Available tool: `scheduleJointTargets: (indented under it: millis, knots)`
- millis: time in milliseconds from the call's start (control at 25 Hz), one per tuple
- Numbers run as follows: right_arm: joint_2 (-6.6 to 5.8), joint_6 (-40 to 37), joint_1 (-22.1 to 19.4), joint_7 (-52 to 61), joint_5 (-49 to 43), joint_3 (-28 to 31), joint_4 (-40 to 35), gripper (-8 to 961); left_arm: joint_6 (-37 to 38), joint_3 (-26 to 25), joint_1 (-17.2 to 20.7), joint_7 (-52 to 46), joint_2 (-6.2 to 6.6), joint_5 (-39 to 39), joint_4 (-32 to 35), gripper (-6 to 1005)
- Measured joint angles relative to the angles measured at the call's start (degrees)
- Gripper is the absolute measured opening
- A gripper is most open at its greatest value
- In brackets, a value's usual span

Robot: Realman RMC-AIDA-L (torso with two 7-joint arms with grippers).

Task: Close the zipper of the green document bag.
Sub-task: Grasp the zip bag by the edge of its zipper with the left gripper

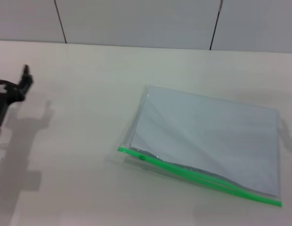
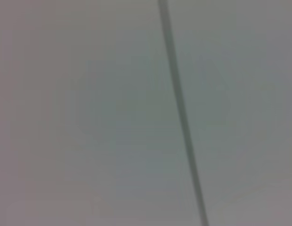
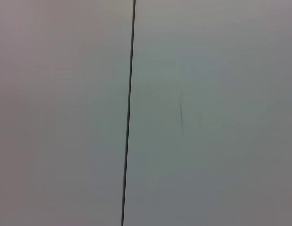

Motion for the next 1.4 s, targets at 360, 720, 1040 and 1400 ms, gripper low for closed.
scheduleJointTargets:
  millis: [360,720,1040,1400]
  knots:
    - [-0.09,0.0,0.1,0.0,0.0,0.0,0.0,750,0.3,0.0,0.7,2.3,-0.14,18.6,0.1,834]
    - [-0.09,0.0,0.1,0.0,0.0,0.1,-0.1,749,0.6,0.0,1.4,7.8,-0.09,31.2,0.2,834]
    - [-0.09,-0.1,0.1,0.0,0.0,0.2,-0.1,748,1.1,0.0,2.0,12.8,-0.23,39.0,1.7,833]
    - [-0.09,-0.1,0.2,0.0,0.0,0.2,-0.1,746,0.7,0.0,1.7,13.9,-0.29,47.0,1.9,833]
